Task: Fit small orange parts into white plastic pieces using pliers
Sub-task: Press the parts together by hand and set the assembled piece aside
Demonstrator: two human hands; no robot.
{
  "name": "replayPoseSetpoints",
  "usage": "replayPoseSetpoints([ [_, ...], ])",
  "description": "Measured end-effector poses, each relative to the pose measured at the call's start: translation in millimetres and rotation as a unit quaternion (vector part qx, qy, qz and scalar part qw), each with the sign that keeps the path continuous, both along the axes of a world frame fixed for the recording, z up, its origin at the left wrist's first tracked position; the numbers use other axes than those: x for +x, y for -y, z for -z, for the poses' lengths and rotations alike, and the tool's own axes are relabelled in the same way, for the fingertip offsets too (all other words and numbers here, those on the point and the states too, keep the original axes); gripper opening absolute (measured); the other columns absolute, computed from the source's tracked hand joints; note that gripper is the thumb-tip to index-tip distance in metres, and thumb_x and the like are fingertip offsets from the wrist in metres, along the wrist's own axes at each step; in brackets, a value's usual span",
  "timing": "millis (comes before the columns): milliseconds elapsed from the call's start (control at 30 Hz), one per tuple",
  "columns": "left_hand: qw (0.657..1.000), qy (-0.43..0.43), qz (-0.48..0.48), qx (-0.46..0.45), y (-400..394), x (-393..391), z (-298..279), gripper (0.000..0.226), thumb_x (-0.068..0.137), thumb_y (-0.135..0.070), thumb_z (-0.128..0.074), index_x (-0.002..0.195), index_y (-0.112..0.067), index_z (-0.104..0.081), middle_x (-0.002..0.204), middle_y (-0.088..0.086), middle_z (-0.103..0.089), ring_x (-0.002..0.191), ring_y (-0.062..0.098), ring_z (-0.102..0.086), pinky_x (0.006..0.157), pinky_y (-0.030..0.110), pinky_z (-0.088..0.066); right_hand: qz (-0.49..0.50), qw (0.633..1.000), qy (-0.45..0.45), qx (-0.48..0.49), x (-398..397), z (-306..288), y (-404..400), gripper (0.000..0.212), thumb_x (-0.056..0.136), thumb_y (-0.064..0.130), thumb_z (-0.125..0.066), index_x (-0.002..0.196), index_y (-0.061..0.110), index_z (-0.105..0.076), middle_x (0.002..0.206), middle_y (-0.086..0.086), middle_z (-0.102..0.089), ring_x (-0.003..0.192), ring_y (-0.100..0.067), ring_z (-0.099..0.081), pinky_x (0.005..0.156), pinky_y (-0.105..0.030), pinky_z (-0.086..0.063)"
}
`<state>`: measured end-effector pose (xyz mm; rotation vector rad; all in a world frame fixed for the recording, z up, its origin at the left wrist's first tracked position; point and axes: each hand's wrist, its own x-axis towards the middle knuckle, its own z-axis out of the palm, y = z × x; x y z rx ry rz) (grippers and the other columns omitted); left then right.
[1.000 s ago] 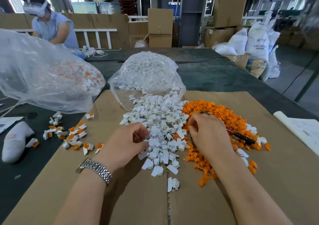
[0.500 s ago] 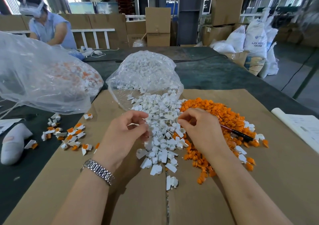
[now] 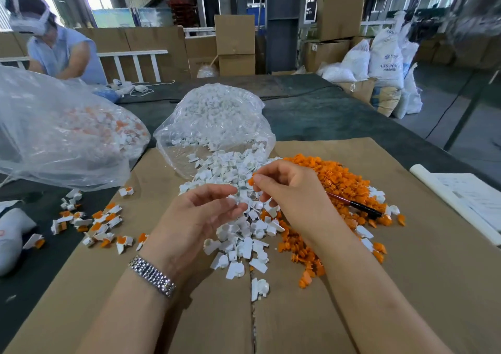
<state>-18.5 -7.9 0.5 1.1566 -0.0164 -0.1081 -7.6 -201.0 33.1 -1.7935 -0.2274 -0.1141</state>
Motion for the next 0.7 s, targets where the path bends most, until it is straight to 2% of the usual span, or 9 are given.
replayPoseSetpoints([
  [133, 0.999, 0.016, 0.026, -0.015, 1.9, -1.7, -0.6, 0.02, 0.077, 0.003, -0.071, 0.096, 0.001, -0.078, 0.11, 0.027, -0.072, 0.111, 0.043, -0.07, 0.088, 0.03, -0.059, -0.031, 0.997, -0.068, 0.014, -0.1, -8.4, -3.1, 0.007, 0.098, 0.02, -0.065, 0.097, 0.018, -0.071, 0.083, 0.001, -0.076, 0.065, 0.0, -0.067, 0.061, -0.018, -0.052],
  [200, 0.999, 0.027, 0.016, -0.016, 3.9, -3.3, -1.8, 0.02, 0.076, 0.003, -0.072, 0.095, -0.001, -0.078, 0.107, 0.025, -0.073, 0.11, 0.043, -0.07, 0.088, 0.03, -0.059, -0.032, 0.995, -0.082, 0.036, -2.0, -6.5, -7.4, 0.007, 0.098, 0.019, -0.064, 0.098, 0.017, -0.07, 0.082, 0.001, -0.075, 0.066, -0.001, -0.067, 0.062, -0.019, -0.051],
  [267, 0.999, 0.049, -0.007, 0.001, 5.0, -5.5, -3.0, 0.025, 0.074, -0.001, -0.075, 0.098, -0.006, -0.077, 0.098, 0.015, -0.073, 0.106, 0.041, -0.072, 0.087, 0.03, -0.059, -0.022, 0.997, -0.071, 0.036, -4.3, -0.8, -12.4, 0.008, 0.099, 0.02, -0.063, 0.098, 0.017, -0.07, 0.081, 0.003, -0.073, 0.067, 0.003, -0.064, 0.061, -0.014, -0.047],
  [400, 0.989, 0.076, -0.054, 0.11, 7.1, -10.4, -6.9, 0.039, 0.068, -0.014, -0.082, 0.106, -0.019, -0.074, 0.096, 0.005, -0.069, 0.1, 0.029, -0.075, 0.09, 0.035, -0.06, 0.001, 0.999, -0.022, -0.025, -6.3, 9.2, -19.1, 0.007, 0.098, 0.024, -0.064, 0.098, 0.02, -0.07, 0.085, 0.01, -0.067, 0.076, 0.001, -0.06, 0.065, -0.011, -0.043],
  [533, 0.952, 0.12, -0.106, 0.261, 10.8, -12.2, -8.9, 0.035, 0.078, -0.011, -0.085, 0.104, -0.031, -0.073, 0.09, -0.004, -0.07, 0.076, 0.008, -0.069, 0.073, 0.017, -0.057, -0.012, 0.998, 0.02, -0.056, -7.9, 12.9, -17.3, 0.004, 0.098, 0.024, -0.065, 0.096, 0.023, -0.068, 0.087, 0.012, -0.067, 0.085, 0.001, -0.059, 0.072, -0.008, -0.044],
  [600, 0.943, 0.131, -0.119, 0.283, 12.5, -13.0, -9.0, 0.033, 0.08, -0.009, -0.084, 0.103, -0.031, -0.074, 0.089, -0.003, -0.071, 0.073, 0.005, -0.068, 0.069, 0.013, -0.054, -0.018, 0.998, 0.03, -0.061, -8.0, 14.0, -15.8, 0.004, 0.098, 0.024, -0.065, 0.097, 0.023, -0.068, 0.088, 0.012, -0.067, 0.086, 0.002, -0.059, 0.071, -0.007, -0.043],
  [700, 0.935, 0.131, -0.129, 0.305, 15.8, -14.1, -6.9, 0.027, 0.081, -0.013, -0.084, 0.099, -0.031, -0.075, 0.09, -0.004, -0.075, 0.079, 0.007, -0.074, 0.066, 0.013, -0.053, -0.02, 0.996, 0.035, -0.075, -8.1, 16.7, -16.7, 0.004, 0.099, 0.024, -0.063, 0.097, 0.025, -0.066, 0.093, 0.012, -0.067, 0.089, 0.001, -0.059, 0.072, -0.006, -0.042],
])
